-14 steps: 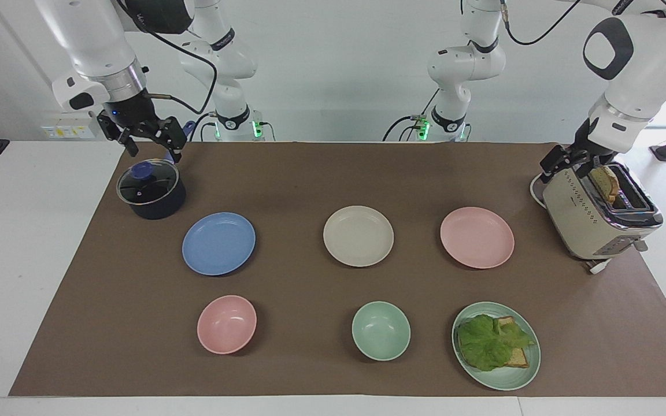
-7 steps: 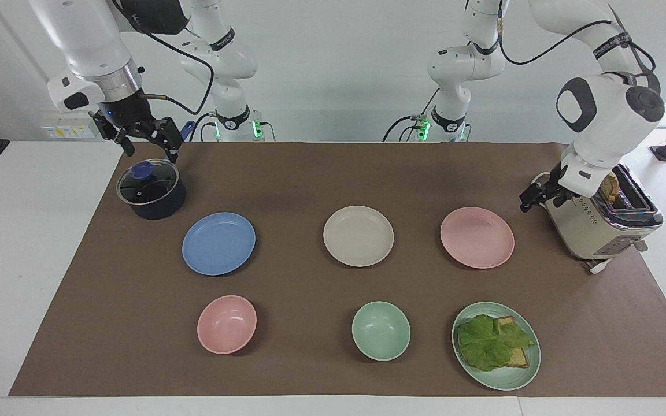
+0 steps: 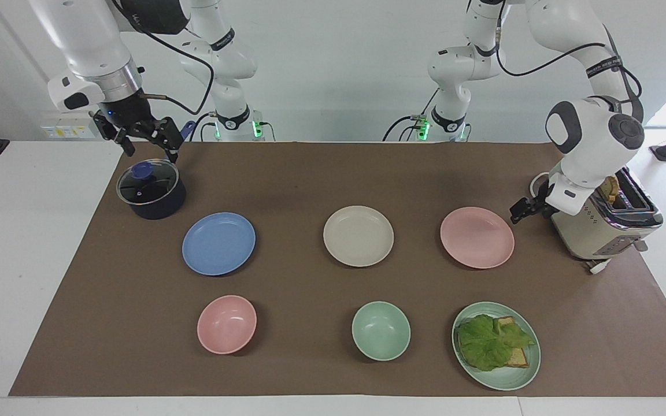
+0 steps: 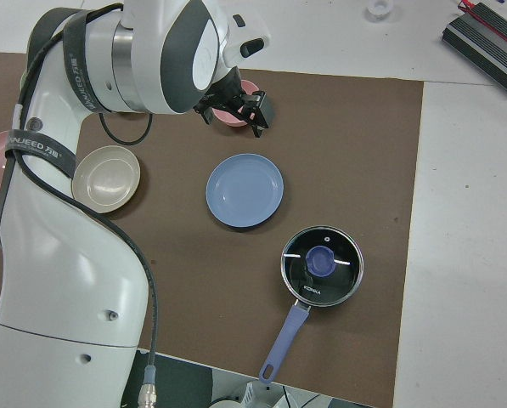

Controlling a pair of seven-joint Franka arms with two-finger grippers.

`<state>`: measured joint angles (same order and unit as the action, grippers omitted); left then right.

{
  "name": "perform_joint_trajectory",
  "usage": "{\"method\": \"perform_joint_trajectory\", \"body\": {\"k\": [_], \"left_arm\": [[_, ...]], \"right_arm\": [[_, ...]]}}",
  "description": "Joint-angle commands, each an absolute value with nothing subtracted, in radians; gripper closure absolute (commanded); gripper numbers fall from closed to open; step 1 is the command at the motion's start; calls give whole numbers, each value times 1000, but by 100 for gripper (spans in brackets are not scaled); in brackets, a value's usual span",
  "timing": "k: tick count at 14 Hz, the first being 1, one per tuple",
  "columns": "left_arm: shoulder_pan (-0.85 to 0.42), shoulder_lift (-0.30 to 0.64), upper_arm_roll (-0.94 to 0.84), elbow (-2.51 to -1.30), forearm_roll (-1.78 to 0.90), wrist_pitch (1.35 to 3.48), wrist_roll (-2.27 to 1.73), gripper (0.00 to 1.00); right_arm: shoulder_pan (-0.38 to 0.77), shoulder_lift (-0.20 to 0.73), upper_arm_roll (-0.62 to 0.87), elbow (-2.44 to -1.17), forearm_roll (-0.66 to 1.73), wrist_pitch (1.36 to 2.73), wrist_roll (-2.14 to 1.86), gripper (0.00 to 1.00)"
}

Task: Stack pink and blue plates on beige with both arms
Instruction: 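Reach the left gripper to the rim of the pink plate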

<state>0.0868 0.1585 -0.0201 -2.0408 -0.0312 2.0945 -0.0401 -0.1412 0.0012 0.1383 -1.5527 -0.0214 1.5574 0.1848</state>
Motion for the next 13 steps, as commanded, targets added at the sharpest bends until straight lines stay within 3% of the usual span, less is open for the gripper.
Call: {"method": "perform_joint_trajectory", "body": {"k": [1,8,10,13], "left_arm": [[86,153,-20,-2080,-25,2144,-40,0],[72,175,-21,-2100,-26,2155,-40,0],[71,176,-21,-2115,-26,2161,-37,13],[71,178,-21,-2112,-26,2157,-37,55]], "right_arm": [[-155,-11,146,-1565,-18,1565,178,0],[-155,-12,146,-1568,-18,1562,176,0],[-156,-12,146,-1568,-18,1562,175,0],[-158,-15,144,-1575,-18,1557,175,0]]}}
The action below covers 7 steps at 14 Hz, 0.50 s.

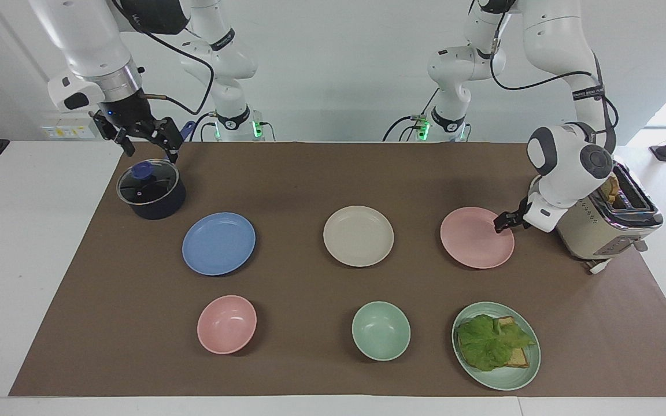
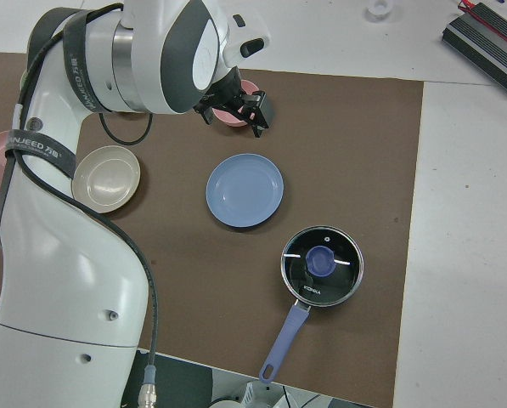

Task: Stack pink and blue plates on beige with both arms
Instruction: 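Reach the left gripper to the rim of the pink plate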

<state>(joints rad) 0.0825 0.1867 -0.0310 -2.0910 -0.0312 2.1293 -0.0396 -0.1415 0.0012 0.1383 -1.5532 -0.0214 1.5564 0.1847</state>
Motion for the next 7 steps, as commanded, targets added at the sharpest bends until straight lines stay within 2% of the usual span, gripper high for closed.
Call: {"method": "perform_joint_trajectory", "body": {"k": [1,3,4,7], "left_arm": [[71,178,-21,-2112,-26,2157,-37,68],[71,179,-21,-2109,-28,2158,-38,94],[71,179,-21,-2108,-29,2158,-38,100],[71,181,-21,-2103,-31,2154,-44,100]], "right_arm": [[-167,-21,144,-1581,-18,1555,173,0],[-170,-21,146,-1582,-18,1560,175,0],[-170,-20,146,-1582,-20,1560,175,0],[-170,-21,146,-1582,-20,1560,175,0]]}}
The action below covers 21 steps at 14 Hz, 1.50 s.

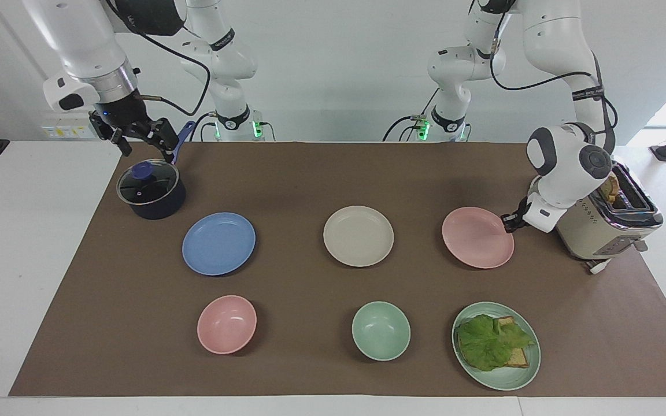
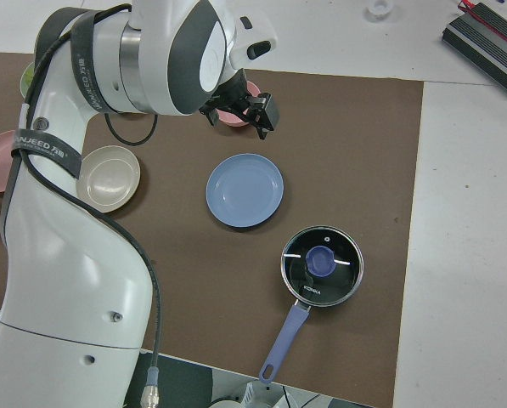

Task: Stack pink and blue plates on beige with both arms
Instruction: 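Reach the left gripper to the rim of the pink plate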

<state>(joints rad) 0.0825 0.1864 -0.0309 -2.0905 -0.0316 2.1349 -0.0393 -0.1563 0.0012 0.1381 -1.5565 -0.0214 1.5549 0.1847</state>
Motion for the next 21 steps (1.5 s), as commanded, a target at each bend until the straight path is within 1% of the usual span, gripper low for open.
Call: {"method": "perform_joint_trajectory", "body": {"k": [1,3,8,11,14,21], "left_arm": [[72,181,-21,-2097,-32,2145,-44,100],[75,183,-21,-2083,-35,2125,-40,100],[74,183,-21,-1971,-74,1971,-38,100],[75,179,-25,-1941,-83,1918,-38,100],[64,173,-35,-1882,-135,1830,-52,100],[-150,166,-67,-1868,-182,1850,-319,100]], "right_arm": [[-170,-21,146,-1582,-18,1557,173,0],[-170,-21,146,-1582,-20,1555,173,0],[-170,-21,146,-1582,-18,1559,173,0],[-172,-21,146,-1582,-18,1560,173,0],[-170,-21,146,-1582,-20,1560,173,0],[-172,-21,146,-1582,-20,1560,173,0]]}}
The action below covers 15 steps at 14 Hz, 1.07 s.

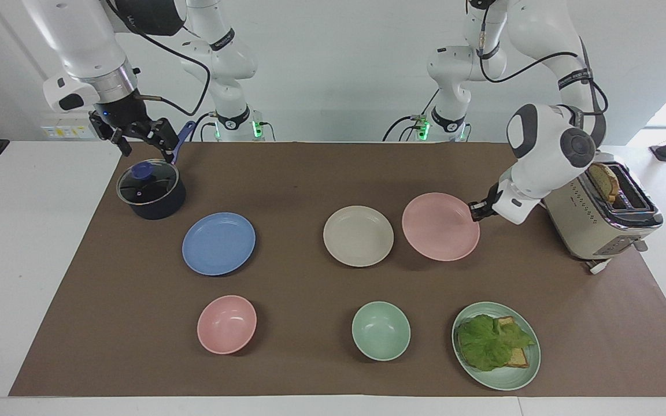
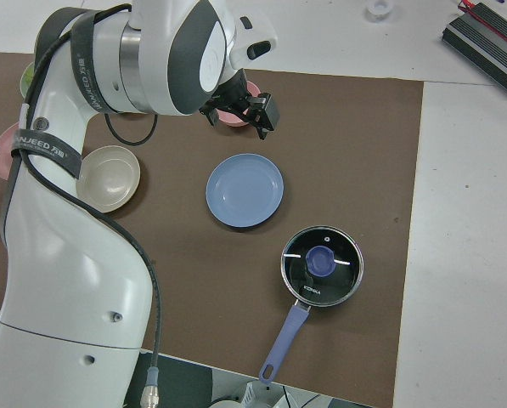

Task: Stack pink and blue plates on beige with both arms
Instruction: 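Reach the left gripper to the rim of the pink plate, then lift the pink plate with the left gripper onto the beige plate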

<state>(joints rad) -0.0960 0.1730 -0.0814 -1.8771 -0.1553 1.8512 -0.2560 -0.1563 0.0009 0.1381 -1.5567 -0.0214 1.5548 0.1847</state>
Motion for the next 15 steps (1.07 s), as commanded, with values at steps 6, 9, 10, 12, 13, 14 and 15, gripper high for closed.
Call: {"method": "perform_joint_trajectory", "body": {"k": [6,9,10,12,13,14,15], "left_arm": [[-317,164,-75,-1870,-212,1914,-469,100],[-362,155,-80,-1881,-238,1951,-479,100],[-371,153,-80,-1885,-241,1957,-477,100],[-383,161,-80,-1891,-241,1973,-476,100],[-387,163,-80,-1908,-241,1997,-476,100],[-387,166,-80,-1917,-241,2019,-476,100],[-387,169,-80,-1939,-241,2038,-471,100]], "right_arm": [[-172,-21,146,-1582,-20,1565,173,0],[-172,-20,146,-1582,-18,1566,173,0],[-172,-20,146,-1582,-18,1566,173,0],[-172,-20,146,-1582,-20,1566,173,0],[-172,-20,146,-1580,-18,1566,175,0],[-172,-20,146,-1580,-20,1566,178,0],[-172,-20,146,-1580,-18,1566,179,0]]}}
